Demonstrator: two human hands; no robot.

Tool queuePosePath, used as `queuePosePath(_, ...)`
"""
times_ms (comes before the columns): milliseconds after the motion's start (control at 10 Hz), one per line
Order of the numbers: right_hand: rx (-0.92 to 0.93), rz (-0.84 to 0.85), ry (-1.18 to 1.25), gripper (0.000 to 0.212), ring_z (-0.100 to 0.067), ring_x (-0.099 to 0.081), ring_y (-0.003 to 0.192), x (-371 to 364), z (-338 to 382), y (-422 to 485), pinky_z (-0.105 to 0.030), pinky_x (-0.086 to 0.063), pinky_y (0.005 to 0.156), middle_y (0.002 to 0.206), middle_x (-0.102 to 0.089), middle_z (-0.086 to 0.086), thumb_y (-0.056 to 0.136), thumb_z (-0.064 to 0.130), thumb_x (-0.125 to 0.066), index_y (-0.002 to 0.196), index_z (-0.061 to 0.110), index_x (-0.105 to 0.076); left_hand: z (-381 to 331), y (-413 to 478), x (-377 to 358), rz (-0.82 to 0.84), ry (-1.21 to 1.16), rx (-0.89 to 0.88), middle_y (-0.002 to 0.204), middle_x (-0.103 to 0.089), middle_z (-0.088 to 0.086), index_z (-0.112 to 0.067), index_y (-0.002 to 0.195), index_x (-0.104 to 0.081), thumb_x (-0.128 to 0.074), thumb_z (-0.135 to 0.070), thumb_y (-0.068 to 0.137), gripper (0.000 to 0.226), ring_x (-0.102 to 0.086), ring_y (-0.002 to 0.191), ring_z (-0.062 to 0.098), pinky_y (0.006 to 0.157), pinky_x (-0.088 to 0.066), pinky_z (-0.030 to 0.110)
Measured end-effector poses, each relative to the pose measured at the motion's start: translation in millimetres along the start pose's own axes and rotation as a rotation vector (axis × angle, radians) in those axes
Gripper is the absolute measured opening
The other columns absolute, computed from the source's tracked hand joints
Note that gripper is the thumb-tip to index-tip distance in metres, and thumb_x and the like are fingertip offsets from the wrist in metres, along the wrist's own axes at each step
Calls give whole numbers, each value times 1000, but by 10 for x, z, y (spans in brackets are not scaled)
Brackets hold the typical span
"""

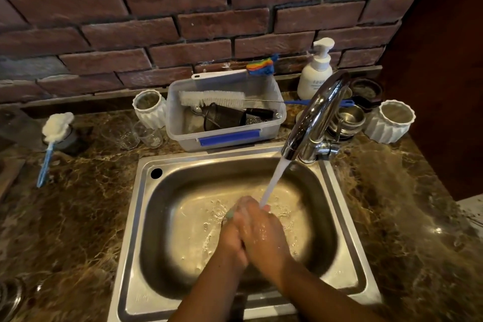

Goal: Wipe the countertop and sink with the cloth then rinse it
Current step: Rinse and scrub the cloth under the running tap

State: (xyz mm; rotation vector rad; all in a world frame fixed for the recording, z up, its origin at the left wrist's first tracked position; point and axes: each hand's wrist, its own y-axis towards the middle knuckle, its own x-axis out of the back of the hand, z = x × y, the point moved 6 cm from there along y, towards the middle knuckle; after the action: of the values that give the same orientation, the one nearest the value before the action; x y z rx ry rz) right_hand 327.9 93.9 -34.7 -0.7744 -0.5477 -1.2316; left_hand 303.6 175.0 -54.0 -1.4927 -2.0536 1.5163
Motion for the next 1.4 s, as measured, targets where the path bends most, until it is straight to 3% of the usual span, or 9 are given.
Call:
queuePosePath(100, -109, -101, 167, 15, -11, -71, 70, -73, -2, 0, -22, -54, 54, 82, -70, 1, 101, 34, -45, 102, 25, -56, 100, -87, -162, 77, -112, 29, 88, -71, 10, -10, 92, -79, -57, -31, 94, 30, -68, 85, 23, 92, -52, 42)
queuePosePath(300, -183, -143, 189, 18, -23, -65, 76, 371, -263, 254, -29, -45, 58, 81, -65, 3, 103, 23, -46, 90, 22, -59, 42, -153, 98, -68, 51, -59, 112, -74, 22, -8, 118, -69, -65, -36, 88, 41, -70, 103, 43, 96, -54, 57)
queuePosePath(600, -128, -119, 337, 26, -22, -70, 85, 111, 330, -90, -31, -53, 72, 91, -71, -6, 103, 35, -44, 100, 17, -62, -13, -14, 26, -229, 409, -102, 98, -60, 0, -20, 120, -69, -50, -31, 104, 26, -61, 93, 14, 88, -50, 31)
queuePosePath(700, -430, -135, 669, 42, -23, -73, 74, 88, 160, -33, -35, -58, 70, 73, -75, -6, 95, 47, -57, 78, 12, -74, -18, -6, -54, 32, 0, -63, 104, -66, 5, -12, 135, -59, -45, -33, 106, 39, -69, 90, 16, 86, -58, 38)
queuePosePath(800, -465, -103, 605, 52, -15, -71, 64, 136, 165, 34, -28, -55, 59, 64, -71, -2, 91, 60, -54, 67, 17, -70, -60, -95, -14, -29, -40, -118, 102, -76, 16, -7, 113, -71, -60, -39, 98, 37, -74, 97, 31, 91, -58, 49)
queuePosePath(1000, -264, -95, 71, 22, -34, -67, 95, 469, -186, 411, -39, -49, 75, 101, -69, -12, 102, 26, -46, 111, 15, -63, -61, -188, 49, -116, 93, -144, 107, -77, 11, -15, 108, -70, -52, -38, 102, 30, -74, 91, 27, 68, -58, 35)
queuePosePath(1100, -189, -122, 353, 26, -20, -67, 71, 476, -58, 246, -40, -58, 70, 75, -67, 0, 103, 32, -52, 82, 20, -61, -84, -134, 73, -89, -36, -71, 105, -77, 16, -10, 117, -67, -51, -41, 102, 38, -73, 97, 36, 79, -61, 50)
queuePosePath(1300, 63, -125, -66, 38, -30, -63, 81, 83, 388, -45, -39, -49, 68, 94, -65, -8, 100, 38, -33, 105, 13, -61, -41, 37, -55, 29, -12, -23, 93, -64, -3, -23, 102, -64, -39, -51, 104, 37, -67, 75, 9, 68, -58, 29)
queuePosePath(1400, -1, -188, -63, 27, -22, -61, 75, 171, 177, 97, -32, -41, 65, 84, -63, 1, 98, 32, -46, 101, 15, -66, -38, -224, -142, -21, 24, -30, 96, -75, 8, -17, 99, -74, -49, -45, 102, 38, -74, 84, 19, 73, -62, 33)
